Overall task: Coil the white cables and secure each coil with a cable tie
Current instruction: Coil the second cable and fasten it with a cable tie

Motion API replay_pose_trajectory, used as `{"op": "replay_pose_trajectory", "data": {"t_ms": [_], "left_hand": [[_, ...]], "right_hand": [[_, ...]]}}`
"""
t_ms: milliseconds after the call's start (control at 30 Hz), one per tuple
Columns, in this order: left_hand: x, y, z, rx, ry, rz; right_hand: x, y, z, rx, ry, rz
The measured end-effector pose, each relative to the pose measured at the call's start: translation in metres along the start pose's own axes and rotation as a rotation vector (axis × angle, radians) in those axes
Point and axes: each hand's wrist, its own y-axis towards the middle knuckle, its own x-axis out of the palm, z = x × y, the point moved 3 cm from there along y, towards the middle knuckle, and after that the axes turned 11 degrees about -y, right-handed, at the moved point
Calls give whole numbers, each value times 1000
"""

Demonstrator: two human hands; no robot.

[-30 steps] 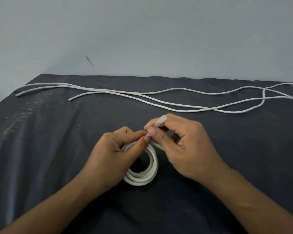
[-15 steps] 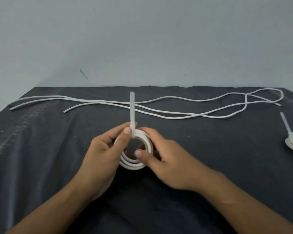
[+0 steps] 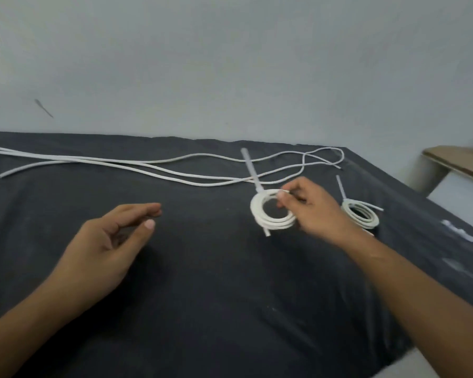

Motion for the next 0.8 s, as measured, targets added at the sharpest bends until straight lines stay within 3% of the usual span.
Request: {"op": "replay_pose_trajectory", "data": {"t_ms": [133, 333, 633, 800], "left_hand": [[4, -2, 3, 45, 88, -40], [-2, -3, -2, 86, 150, -60], [-2, -2, 1, 96, 218, -71], [-3, -1, 1, 94, 225, -69]], "right_hand": [[-29, -14, 53, 180, -98, 111], [-49, -18, 82, 279, -274, 233], [-49, -16, 87, 344, -564, 166], [-57, -14, 82, 331, -581, 152]]}}
